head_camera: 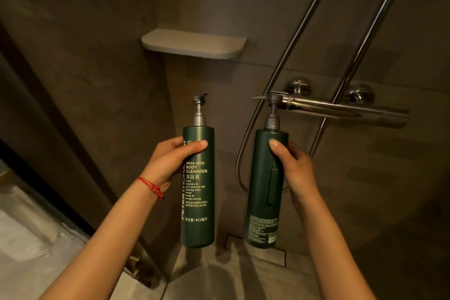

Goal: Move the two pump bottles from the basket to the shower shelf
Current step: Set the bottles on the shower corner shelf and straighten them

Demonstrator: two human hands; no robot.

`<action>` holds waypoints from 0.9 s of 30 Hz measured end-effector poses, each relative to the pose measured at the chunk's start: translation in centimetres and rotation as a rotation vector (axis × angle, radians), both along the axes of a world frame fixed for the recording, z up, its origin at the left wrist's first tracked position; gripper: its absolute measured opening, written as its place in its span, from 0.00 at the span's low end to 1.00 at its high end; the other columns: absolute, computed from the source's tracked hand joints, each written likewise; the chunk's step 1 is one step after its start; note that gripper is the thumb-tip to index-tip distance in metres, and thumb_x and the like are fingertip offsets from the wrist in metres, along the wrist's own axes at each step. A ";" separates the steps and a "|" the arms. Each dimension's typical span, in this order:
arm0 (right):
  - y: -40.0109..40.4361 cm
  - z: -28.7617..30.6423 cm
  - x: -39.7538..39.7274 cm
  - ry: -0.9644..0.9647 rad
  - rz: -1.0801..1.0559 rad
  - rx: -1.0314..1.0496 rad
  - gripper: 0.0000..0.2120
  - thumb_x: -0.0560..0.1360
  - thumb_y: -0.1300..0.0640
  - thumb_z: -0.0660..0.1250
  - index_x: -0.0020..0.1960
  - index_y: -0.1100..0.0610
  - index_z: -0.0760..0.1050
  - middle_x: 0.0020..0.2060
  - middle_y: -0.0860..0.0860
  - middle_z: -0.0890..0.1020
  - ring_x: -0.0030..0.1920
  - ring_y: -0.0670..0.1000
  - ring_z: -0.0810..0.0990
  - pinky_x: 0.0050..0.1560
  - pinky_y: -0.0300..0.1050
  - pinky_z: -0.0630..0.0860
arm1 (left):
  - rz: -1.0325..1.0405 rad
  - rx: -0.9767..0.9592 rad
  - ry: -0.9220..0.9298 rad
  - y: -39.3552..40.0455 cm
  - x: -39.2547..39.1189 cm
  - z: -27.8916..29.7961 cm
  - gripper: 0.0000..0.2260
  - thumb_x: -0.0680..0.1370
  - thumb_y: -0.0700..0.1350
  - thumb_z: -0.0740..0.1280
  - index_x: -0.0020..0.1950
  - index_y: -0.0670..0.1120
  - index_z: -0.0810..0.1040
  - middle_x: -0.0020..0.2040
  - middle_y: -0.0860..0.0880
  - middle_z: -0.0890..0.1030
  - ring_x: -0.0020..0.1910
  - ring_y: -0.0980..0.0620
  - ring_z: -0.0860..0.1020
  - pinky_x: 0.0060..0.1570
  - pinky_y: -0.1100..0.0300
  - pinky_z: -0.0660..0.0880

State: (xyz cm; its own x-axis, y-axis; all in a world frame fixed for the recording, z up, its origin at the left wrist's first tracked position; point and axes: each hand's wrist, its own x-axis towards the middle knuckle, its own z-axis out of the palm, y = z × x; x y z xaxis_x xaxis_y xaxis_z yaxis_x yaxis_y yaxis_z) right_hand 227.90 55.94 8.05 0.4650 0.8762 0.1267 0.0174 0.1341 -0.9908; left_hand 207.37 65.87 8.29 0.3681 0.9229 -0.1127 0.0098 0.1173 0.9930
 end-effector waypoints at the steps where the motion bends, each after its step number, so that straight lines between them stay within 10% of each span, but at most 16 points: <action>1: 0.4 0.7 0.1 -0.021 0.007 0.021 0.11 0.62 0.45 0.70 0.40 0.50 0.79 0.31 0.43 0.85 0.33 0.44 0.83 0.29 0.34 0.75 | -0.002 0.021 -0.006 0.3 0.0 0.7 0.05 0.65 0.44 0.72 0.39 0.45 0.80 0.28 0.53 0.83 0.29 0.57 0.80 0.29 0.68 0.75; 27: 9.1 17.6 2.8 -0.192 0.076 0.477 0.08 0.64 0.48 0.68 0.40 0.50 0.77 0.31 0.42 0.84 0.33 0.41 0.82 0.29 0.30 0.75 | 0.104 0.465 -0.137 7.7 1.5 17.2 0.24 0.51 0.58 0.74 0.43 0.51 0.79 0.34 0.57 0.85 0.37 0.57 0.82 0.37 0.62 0.74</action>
State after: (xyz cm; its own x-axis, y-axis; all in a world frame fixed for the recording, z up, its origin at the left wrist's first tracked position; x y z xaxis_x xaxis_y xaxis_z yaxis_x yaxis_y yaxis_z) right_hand 230.71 65.08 25.61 0.3316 0.7303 0.5972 0.1653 0.5783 -0.7989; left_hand 208.91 73.53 25.53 0.2542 0.8963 0.3632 -0.1130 -0.3455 0.9316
